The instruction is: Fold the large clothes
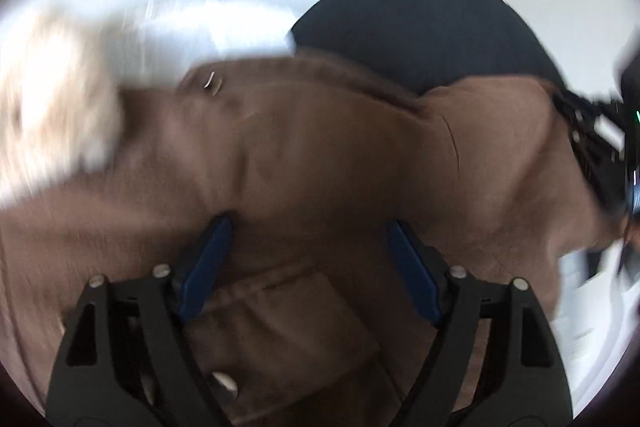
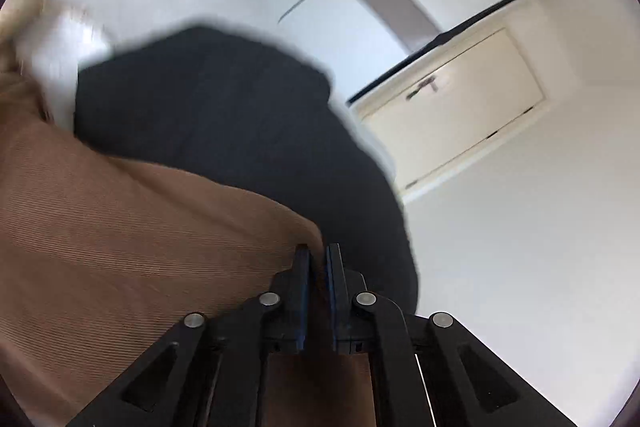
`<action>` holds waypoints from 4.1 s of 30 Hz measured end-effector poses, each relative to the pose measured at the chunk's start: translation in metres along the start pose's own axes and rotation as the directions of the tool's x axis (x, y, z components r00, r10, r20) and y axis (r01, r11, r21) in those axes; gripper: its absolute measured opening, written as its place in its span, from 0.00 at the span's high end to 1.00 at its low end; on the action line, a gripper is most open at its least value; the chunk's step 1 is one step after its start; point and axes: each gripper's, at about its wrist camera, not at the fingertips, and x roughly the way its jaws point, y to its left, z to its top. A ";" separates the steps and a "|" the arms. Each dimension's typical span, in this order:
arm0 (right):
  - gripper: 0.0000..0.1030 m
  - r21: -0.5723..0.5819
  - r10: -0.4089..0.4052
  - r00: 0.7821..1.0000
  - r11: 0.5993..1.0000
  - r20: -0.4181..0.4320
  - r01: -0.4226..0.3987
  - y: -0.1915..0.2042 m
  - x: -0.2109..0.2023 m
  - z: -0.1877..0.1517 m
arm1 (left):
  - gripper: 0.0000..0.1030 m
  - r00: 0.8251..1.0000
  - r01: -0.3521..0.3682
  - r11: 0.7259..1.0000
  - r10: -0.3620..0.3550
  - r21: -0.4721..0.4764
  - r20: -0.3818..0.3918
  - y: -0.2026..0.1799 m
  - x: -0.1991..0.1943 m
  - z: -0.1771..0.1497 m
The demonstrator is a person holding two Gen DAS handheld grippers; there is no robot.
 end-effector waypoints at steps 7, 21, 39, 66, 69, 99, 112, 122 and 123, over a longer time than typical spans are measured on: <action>0.26 0.233 0.236 0.968 0.940 0.080 -0.248 -0.063 -0.018 -0.038 | 0.15 0.996 0.092 0.995 -0.092 0.033 0.006 -0.015 -0.034 -0.006; 0.23 0.884 0.727 0.650 0.134 0.220 -0.448 -0.191 0.071 -0.271 | 0.18 0.979 0.177 0.977 -0.188 0.121 0.082 -0.050 -0.075 -0.008; 0.94 0.737 0.374 0.927 0.627 0.000 -0.252 -0.227 0.016 -0.229 | 0.55 0.932 0.360 0.927 -0.352 0.105 -0.085 -0.118 -0.023 -0.039; 0.22 0.368 0.802 0.555 0.459 0.220 -0.809 -0.096 -0.218 -0.231 | 0.06 0.996 -0.073 0.984 0.064 -0.162 -0.061 0.093 -0.373 -0.259; 0.22 0.397 0.865 0.466 0.369 0.184 -0.841 -0.068 -0.216 -0.256 | 0.06 0.991 -0.122 0.977 0.112 -0.176 -0.069 0.118 -0.396 -0.308; 0.25 0.545 0.962 0.199 0.066 0.188 -0.836 0.013 -0.215 -0.323 | 0.34 0.957 0.132 0.837 -0.247 -0.532 -0.151 0.197 -0.366 -0.493; 0.87 0.389 0.950 0.073 -0.054 0.304 -0.920 -0.046 -0.292 -0.329 | 0.79 0.969 0.204 0.875 -0.243 -0.440 -0.033 0.145 -0.462 -0.458; 0.83 0.458 0.930 0.326 0.367 -0.169 -0.810 0.001 -0.259 -0.371 | 0.40 0.971 -0.028 0.936 -0.058 -0.352 -0.230 0.142 -0.446 -0.492; 0.82 0.456 0.925 0.348 0.377 -0.149 -0.806 -0.010 -0.261 -0.369 | 0.35 0.976 -0.059 0.938 -0.017 -0.341 -0.217 0.144 -0.455 -0.487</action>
